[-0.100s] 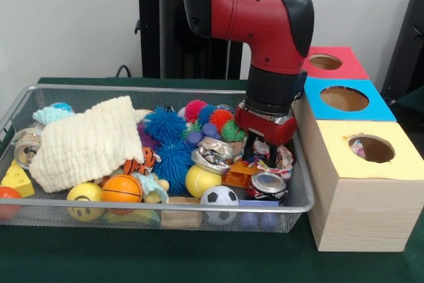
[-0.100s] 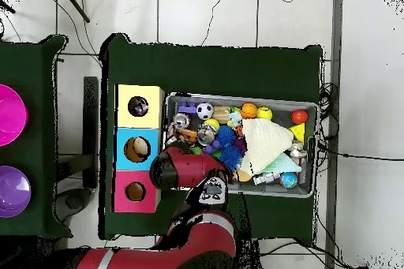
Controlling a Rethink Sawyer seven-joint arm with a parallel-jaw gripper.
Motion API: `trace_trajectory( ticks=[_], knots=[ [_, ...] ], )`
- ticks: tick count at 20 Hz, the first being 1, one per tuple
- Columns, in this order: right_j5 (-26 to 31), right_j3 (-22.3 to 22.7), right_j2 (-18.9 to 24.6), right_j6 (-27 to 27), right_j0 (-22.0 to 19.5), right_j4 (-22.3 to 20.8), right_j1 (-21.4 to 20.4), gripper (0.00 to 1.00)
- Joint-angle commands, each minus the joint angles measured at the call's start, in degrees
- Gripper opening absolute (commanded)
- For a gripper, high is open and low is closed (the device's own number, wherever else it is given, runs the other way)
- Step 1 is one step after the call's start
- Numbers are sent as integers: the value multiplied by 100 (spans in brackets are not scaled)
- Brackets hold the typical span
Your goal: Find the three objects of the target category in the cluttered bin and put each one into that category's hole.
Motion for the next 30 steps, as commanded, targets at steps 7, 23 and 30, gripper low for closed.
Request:
trace_trajectory(
  ticks=[7, 23, 30],
  knots=[
    [650, -382, 119, 273, -40, 269, -493, 0],
    [2565, -282, 477, -73, -428, 278, -2045, 0],
    [3102, -459, 492, -52, -447, 303, -2260, 0]
  ],
)
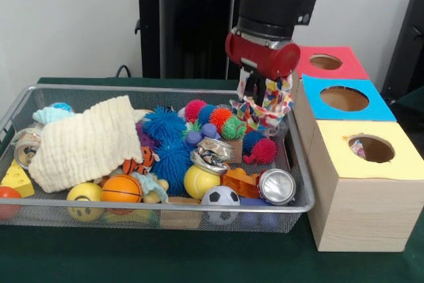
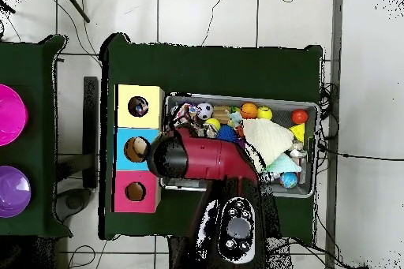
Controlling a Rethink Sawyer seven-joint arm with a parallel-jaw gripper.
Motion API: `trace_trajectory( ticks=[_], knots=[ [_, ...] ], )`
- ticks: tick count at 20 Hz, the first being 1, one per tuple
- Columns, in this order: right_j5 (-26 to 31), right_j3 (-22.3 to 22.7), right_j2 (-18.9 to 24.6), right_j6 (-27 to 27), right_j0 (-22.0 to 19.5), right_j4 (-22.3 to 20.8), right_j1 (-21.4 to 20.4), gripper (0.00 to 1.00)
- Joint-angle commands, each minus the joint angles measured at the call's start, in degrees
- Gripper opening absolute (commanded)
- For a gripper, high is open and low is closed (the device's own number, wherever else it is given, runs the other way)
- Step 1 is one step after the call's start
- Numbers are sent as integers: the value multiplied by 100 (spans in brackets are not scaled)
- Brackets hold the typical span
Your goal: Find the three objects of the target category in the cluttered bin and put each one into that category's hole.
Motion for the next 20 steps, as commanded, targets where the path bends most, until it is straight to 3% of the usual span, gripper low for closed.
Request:
trace_trajectory(
  ticks=[1, 9, 12, 20],
  knots=[
    [915, -393, 531, -34, -166, 214, -288, 0],
    [910, -518, 458, 243, 57, 198, -158, 0],
    [1145, -903, 244, 594, 434, 266, 23, 0],
    [1246, -1489, -3, 985, 912, 553, 486, 0]
  ],
)
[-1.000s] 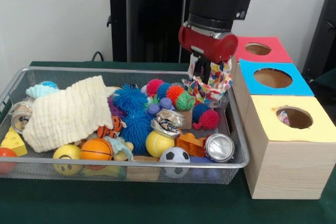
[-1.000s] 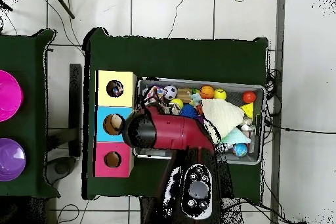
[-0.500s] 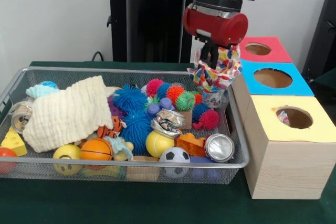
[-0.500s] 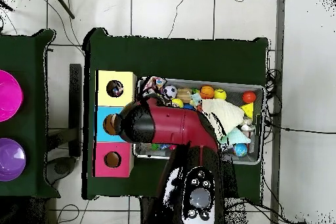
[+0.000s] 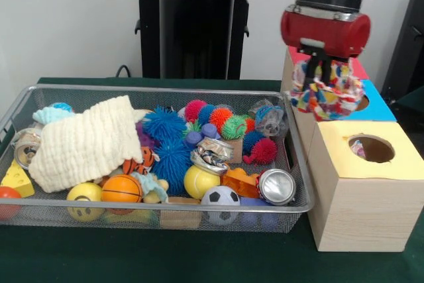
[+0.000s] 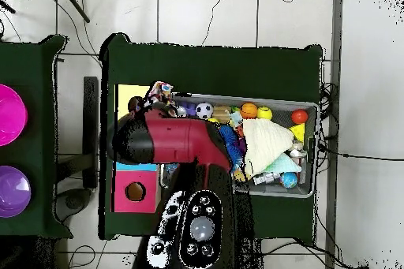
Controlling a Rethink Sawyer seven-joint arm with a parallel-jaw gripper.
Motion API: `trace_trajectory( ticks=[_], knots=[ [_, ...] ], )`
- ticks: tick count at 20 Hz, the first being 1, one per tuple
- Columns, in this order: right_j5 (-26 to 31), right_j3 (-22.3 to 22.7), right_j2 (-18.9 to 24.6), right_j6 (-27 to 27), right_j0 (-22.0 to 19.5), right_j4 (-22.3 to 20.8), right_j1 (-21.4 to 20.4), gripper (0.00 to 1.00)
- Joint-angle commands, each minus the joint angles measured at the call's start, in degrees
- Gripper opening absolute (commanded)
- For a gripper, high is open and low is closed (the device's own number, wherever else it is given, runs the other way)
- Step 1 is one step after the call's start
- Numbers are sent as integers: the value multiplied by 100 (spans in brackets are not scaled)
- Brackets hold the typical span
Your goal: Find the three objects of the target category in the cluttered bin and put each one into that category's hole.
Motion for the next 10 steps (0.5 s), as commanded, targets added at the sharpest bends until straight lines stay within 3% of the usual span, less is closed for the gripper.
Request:
trace_trajectory(
  ticks=[1, 10],
  knots=[
    [806, -675, 13, 1003, 279, 373, 578, 0],
    [891, -845, -339, 1287, 678, 687, 772, 0]
  ],
)
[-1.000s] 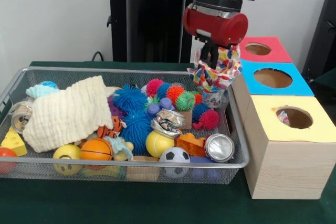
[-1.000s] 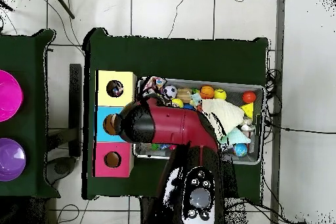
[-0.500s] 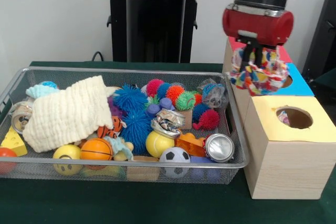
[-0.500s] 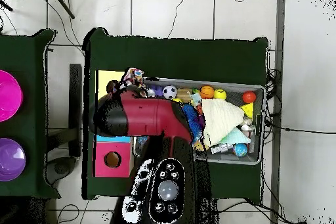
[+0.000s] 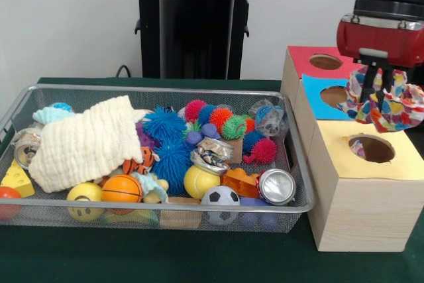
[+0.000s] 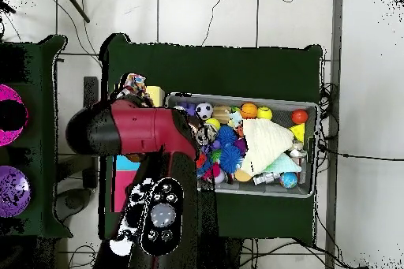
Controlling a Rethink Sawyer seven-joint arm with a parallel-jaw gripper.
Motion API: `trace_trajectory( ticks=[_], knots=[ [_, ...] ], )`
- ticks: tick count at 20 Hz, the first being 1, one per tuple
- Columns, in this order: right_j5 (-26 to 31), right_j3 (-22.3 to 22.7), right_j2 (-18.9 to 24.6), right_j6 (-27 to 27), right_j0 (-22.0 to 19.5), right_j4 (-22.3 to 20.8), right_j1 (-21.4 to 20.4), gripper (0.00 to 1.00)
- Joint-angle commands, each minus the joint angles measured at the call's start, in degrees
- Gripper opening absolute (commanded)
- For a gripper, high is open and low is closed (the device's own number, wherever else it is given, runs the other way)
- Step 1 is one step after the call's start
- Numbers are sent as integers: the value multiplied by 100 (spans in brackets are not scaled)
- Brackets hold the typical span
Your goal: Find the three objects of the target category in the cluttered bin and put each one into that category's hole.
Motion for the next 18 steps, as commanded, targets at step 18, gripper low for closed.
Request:
trace_trajectory(
  ticks=[18],
  knots=[
    [54, -525, -648, 1333, 553, 994, 1277, 0]
  ],
)
